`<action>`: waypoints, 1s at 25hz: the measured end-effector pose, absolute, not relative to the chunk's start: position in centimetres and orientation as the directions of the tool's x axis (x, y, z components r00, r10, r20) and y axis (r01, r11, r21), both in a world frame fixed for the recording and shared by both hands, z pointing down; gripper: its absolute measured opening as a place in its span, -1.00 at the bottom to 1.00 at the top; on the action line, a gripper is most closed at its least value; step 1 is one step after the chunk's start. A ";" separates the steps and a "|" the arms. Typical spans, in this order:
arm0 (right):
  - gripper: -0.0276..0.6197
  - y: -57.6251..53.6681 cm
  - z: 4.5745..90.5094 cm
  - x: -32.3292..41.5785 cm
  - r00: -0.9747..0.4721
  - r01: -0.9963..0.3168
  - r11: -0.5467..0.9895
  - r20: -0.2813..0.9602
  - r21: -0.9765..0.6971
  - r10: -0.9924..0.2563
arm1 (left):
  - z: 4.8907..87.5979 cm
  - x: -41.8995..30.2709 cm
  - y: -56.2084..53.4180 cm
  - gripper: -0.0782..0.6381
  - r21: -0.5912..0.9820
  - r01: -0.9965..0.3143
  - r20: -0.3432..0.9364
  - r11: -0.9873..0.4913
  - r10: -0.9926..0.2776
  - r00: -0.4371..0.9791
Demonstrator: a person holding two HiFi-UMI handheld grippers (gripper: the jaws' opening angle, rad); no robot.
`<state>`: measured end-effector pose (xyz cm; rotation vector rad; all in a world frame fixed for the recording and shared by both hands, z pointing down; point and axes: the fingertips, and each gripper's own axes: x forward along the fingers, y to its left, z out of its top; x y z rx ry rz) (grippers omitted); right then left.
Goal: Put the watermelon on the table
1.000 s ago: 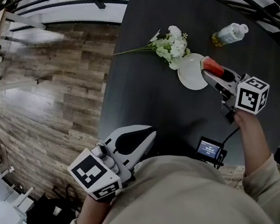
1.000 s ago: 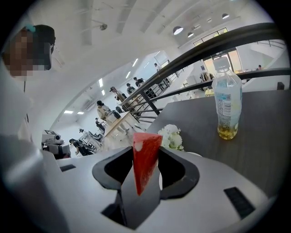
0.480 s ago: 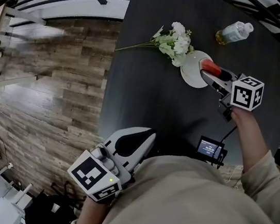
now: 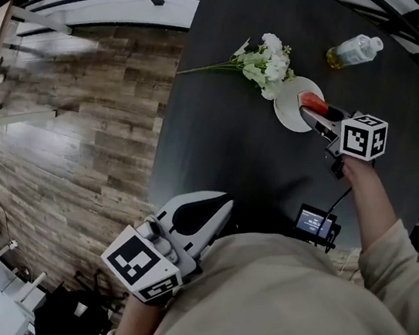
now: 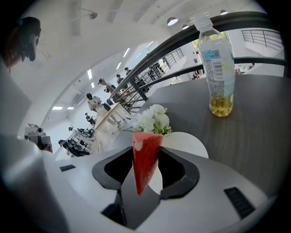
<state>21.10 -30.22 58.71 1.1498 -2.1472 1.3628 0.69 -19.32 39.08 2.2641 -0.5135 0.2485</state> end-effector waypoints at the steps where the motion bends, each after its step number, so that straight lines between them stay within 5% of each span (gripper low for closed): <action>1: -0.34 -30.2 59.1 21.2 -0.606 -0.786 0.202 0.661 -0.585 -0.444 | 39.1 0.7 -19.3 -0.77 0.660 -0.438 0.333 -0.610 -0.285 0.899; 25: -0.33 -29.1 65.7 22.5 -0.418 -0.902 0.263 0.843 -0.342 -0.337 | 38.0 0.1 -19.7 -0.77 0.727 -0.395 0.240 -0.562 -0.332 0.912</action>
